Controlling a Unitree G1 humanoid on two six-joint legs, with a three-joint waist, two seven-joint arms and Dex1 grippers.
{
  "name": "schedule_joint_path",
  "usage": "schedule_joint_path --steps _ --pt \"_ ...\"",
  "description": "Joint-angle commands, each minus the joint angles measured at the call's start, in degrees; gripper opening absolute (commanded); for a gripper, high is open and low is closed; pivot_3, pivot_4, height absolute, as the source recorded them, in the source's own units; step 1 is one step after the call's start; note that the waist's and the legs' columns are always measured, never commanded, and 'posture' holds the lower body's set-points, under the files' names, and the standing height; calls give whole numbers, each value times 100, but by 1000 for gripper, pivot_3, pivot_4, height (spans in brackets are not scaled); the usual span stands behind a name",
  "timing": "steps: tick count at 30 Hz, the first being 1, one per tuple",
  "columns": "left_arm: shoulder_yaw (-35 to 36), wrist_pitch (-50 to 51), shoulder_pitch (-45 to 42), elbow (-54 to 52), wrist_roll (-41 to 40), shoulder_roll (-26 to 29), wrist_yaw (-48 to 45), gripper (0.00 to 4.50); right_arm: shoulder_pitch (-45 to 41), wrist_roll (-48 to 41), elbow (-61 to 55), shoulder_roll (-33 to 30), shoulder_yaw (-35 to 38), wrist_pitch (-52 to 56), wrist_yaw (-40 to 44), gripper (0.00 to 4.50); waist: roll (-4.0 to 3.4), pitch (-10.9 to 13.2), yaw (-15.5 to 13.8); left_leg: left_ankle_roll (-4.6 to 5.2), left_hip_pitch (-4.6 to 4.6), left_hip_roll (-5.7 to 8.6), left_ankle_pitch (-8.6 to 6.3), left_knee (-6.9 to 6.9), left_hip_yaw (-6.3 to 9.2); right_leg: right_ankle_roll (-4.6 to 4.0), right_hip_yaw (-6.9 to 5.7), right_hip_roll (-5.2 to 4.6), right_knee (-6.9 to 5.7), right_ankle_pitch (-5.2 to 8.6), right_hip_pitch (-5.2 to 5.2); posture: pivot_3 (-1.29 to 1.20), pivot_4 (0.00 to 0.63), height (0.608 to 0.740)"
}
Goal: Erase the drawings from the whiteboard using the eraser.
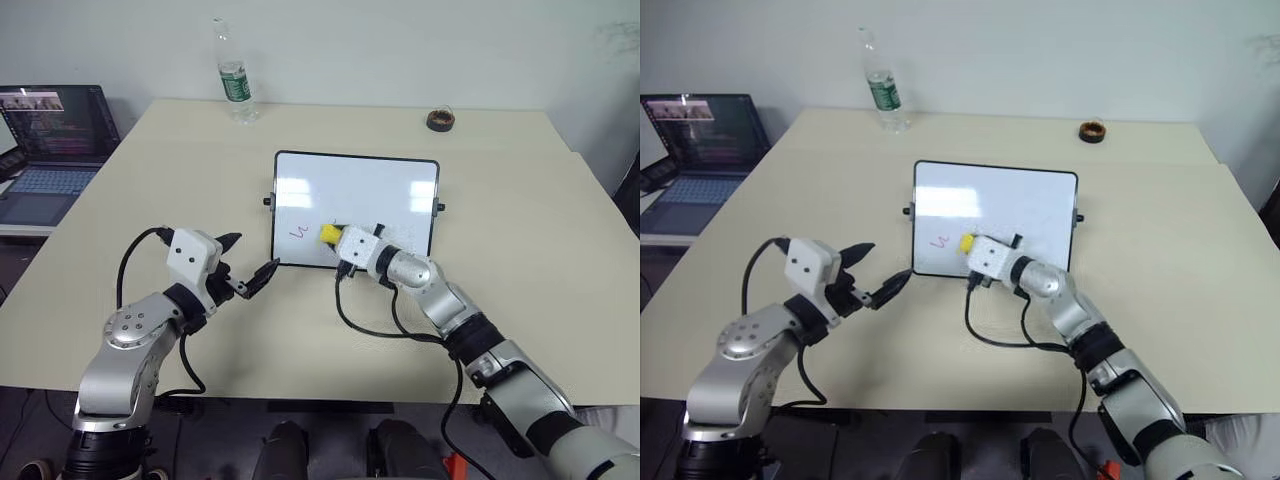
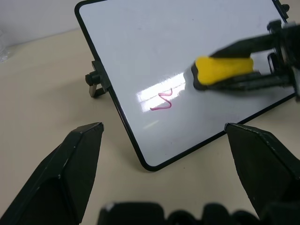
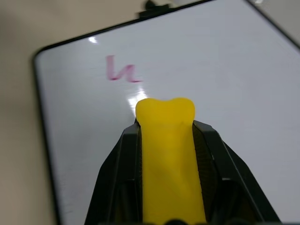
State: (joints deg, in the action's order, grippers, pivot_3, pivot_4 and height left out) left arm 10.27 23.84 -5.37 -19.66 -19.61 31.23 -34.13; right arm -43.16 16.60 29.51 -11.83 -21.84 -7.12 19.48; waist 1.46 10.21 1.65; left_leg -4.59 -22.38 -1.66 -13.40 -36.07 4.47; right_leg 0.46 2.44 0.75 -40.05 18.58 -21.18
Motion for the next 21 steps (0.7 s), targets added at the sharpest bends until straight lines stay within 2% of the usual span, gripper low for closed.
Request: schedule_joint_path --steps 1,7,12,15,18,21 --pt "19 -173 -37 -30 16 47 -41 4500 87 32 138 -106 161 440 72 1107 2 -1 0 0 0 0 0 0 0 0 0 0 0 0 1 0 150 740" --pt "26 -251 -7 35 34 34 -81 4500 548 213 -425 -326 -394 732 1167 1106 4 -6 10 1 1 -1 -1 2 -1 0 1 0 4 0 2 0 150 740" --pt "40 -236 16 18 34 15 -43 4500 553 195 -736 -306 -154 810 884 1105 4 -5 21 1 9 -1 0 3 -2 -3 2 4 0 -1 2 0 150 740" --pt "282 -158 138 -70 -216 -3 -77 4500 760 -692 -1902 -173 430 1333 1227 1105 3 -2 8 0 3 -3 0 2 1 -3 1 5 1 -2 0 0 150 740" --pt "394 -210 245 -48 -257 93 -151 4500 1067 -1353 -2864 -155 712 2006 1630 1105 3 0 10 0 -29 -9 -1 2 5 -3 -1 0 6 -2 -24 0 150 740" --pt "522 -250 270 60 -201 194 -153 4500 1647 -1984 -4131 -420 1100 2862 1920 1105 1 1 -4 -1 -41 -12 -3 7 11 -1 -7 -2 19 2 -30 0 150 740"
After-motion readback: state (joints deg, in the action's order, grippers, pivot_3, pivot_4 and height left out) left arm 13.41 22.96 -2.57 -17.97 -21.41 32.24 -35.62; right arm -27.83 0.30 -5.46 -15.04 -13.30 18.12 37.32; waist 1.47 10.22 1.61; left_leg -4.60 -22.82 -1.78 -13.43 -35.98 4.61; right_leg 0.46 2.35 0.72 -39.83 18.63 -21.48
